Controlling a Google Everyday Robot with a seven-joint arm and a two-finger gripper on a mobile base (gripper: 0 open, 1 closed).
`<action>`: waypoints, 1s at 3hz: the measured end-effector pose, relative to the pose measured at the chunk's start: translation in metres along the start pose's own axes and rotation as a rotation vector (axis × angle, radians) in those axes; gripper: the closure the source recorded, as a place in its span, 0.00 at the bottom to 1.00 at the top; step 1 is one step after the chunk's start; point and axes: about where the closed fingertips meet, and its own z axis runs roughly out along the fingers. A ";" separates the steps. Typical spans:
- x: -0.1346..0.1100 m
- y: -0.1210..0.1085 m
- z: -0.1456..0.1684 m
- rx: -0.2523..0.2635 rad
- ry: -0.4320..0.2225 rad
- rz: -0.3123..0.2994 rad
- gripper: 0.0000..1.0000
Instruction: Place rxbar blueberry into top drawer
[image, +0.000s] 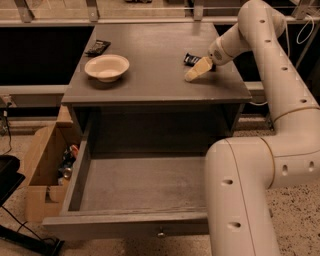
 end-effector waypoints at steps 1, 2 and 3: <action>-0.004 0.000 -0.004 0.000 0.000 0.000 0.64; -0.007 0.001 -0.009 0.000 0.000 0.000 0.88; -0.008 0.004 -0.012 0.000 0.000 0.000 1.00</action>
Offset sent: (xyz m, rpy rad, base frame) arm -0.0003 0.0001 0.0047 0.0000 0.0000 0.0000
